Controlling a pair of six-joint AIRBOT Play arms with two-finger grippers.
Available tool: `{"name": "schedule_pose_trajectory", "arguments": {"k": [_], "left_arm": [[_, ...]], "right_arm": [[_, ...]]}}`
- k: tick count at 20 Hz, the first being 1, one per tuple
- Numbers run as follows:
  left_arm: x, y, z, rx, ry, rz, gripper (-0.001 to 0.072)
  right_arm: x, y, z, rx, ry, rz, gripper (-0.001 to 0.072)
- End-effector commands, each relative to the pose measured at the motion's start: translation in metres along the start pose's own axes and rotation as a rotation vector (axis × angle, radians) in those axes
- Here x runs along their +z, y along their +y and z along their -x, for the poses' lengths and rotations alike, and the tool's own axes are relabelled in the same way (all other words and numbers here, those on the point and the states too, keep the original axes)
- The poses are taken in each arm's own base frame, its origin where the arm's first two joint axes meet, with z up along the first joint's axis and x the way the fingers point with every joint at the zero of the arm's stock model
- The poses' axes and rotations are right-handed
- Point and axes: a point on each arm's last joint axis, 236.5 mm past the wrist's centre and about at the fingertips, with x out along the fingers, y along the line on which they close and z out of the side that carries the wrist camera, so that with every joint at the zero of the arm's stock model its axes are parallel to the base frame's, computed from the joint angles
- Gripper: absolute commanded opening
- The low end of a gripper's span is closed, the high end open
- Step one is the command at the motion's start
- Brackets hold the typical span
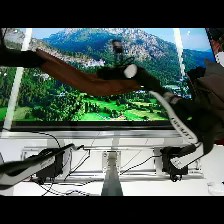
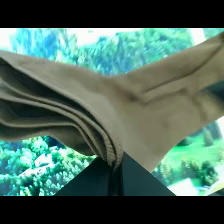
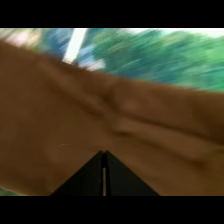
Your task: Fold the clothes and pants, and hang the long-sleeved shirts on hangers.
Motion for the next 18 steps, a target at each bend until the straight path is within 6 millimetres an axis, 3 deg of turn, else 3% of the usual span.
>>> {"name": "schedule_pose_trajectory", "arguments": {"k": [1,4,6,7,9,12,15,17,18], "left_arm": [[0.014,-0.043,0.042,-0.052,-0.107,-0.048,0.0016],[0.023,-0.064,0.048,-0.128,-0.153,-0.038,0.0016],[0.026,-0.066,0.046,-0.154,-0.157,-0.028,0.0016],[0.025,-0.067,0.042,-0.162,-0.148,-0.024,0.0016],[0.022,-0.072,0.025,-0.196,-0.109,-0.023,0.0016],[0.013,-0.105,-0.020,-0.308,-0.012,-0.045,0.0016],[0.014,-0.169,-0.089,-0.452,0.028,-0.050,0.0016],[0.011,-0.216,-0.139,-0.521,0.031,-0.024,0.0018],[0.005,-0.238,-0.164,-0.540,0.036,-0.008,0.0127]], "right_arm": [[-0.044,0.098,-0.044,0.130,0.090,0.003,0.0022],[-0.054,0.149,-0.052,0.201,0.098,0.044,0.0022],[-0.056,0.152,-0.047,0.203,0.125,0.082,0.0023],[-0.053,0.141,-0.046,0.174,0.134,0.117,0.0023],[-0.035,0.095,-0.035,0.068,0.149,0.193,0.0022],[0.000,-0.015,0.006,-0.147,0.216,0.210,0.0022],[0.026,-0.140,0.079,-0.378,0.288,0.120,0.0023],[0.027,-0.209,0.134,-0.464,0.334,-0.024,0.0022],[0.023,-0.238,0.159,-0.489,0.359,-0.082,0.0022]]}}
